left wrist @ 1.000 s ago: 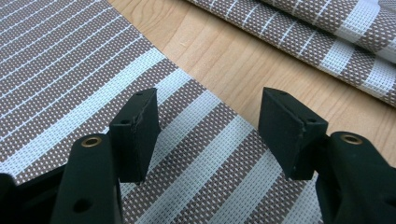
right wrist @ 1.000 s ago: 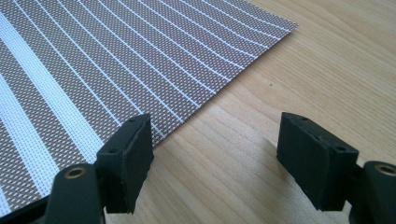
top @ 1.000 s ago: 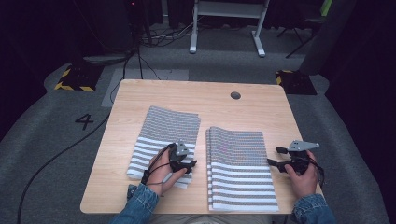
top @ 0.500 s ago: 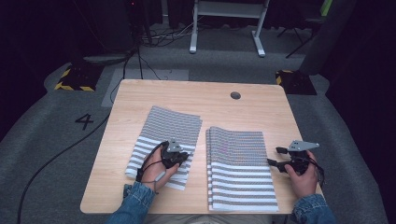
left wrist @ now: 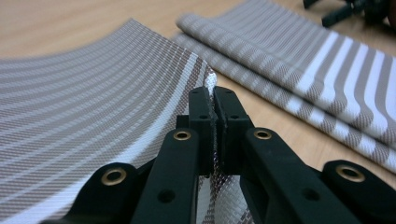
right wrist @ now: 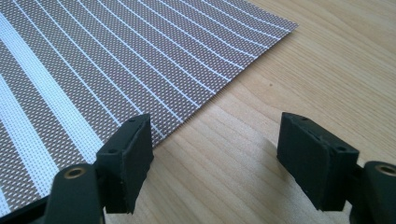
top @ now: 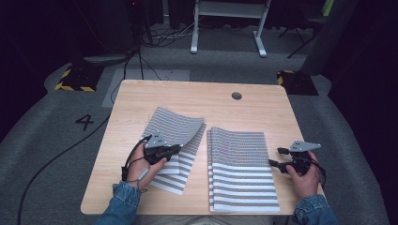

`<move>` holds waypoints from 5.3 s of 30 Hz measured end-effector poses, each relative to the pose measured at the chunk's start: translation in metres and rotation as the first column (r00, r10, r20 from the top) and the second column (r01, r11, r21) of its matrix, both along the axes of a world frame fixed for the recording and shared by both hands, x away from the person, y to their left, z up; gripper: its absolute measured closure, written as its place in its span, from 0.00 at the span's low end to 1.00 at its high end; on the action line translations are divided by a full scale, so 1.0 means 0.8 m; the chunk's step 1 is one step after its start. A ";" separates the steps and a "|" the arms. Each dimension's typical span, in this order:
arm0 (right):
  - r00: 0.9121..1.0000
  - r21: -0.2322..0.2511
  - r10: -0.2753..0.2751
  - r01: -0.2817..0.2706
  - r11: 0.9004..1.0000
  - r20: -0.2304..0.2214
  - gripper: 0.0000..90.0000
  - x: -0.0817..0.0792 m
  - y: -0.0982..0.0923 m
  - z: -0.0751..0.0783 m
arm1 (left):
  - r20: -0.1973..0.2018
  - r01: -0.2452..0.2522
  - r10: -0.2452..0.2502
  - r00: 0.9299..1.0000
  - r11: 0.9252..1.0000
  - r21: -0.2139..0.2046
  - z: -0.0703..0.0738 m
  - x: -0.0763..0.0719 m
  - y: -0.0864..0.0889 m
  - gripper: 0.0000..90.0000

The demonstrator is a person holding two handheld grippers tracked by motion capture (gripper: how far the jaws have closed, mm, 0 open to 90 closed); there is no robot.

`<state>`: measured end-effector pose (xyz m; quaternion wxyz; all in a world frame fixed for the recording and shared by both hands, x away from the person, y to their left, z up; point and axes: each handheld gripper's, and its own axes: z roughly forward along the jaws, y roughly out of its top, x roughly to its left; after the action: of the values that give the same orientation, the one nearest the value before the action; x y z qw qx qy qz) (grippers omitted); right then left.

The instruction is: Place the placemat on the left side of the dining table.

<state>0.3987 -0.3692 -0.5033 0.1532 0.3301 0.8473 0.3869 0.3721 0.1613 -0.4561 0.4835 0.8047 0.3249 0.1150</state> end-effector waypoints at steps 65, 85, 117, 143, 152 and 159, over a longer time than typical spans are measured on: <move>1.000 0.000 0.000 0.000 1.000 0.000 0.30 0.000 0.000 0.000 | 0.063 -0.286 0.279 0.958 0.942 0.174 0.046 0.016 0.037 0.35; 1.000 0.000 0.000 0.000 1.000 0.000 0.30 0.000 0.000 0.000 | -0.148 -0.081 0.127 0.981 0.957 0.280 -0.044 0.036 -0.084 0.33; 1.000 0.000 -0.001 0.001 1.000 0.000 0.30 0.000 0.000 0.000 | -0.041 -0.112 0.123 0.992 0.972 0.205 -0.047 0.048 -0.051 0.97; 1.000 -0.001 0.007 -0.007 1.000 -0.004 0.28 0.000 0.000 0.000 | 0.102 0.222 -0.229 0.968 0.972 0.072 0.035 -0.059 -0.063 0.96; 1.000 -0.001 0.006 -0.006 1.000 -0.004 0.28 0.000 0.000 0.000 | 0.057 0.315 -0.319 0.946 0.946 0.071 0.026 -0.099 -0.052 0.96; 1.000 -0.001 0.006 -0.006 1.000 -0.004 0.28 0.000 0.000 0.000 | -0.015 0.338 -0.337 0.941 0.940 0.049 0.011 -0.122 -0.040 0.93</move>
<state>0.3988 -0.3688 -0.5032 0.1505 0.3282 0.8488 0.3862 0.2744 0.1297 -0.4476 0.4746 0.8607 0.1806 0.0361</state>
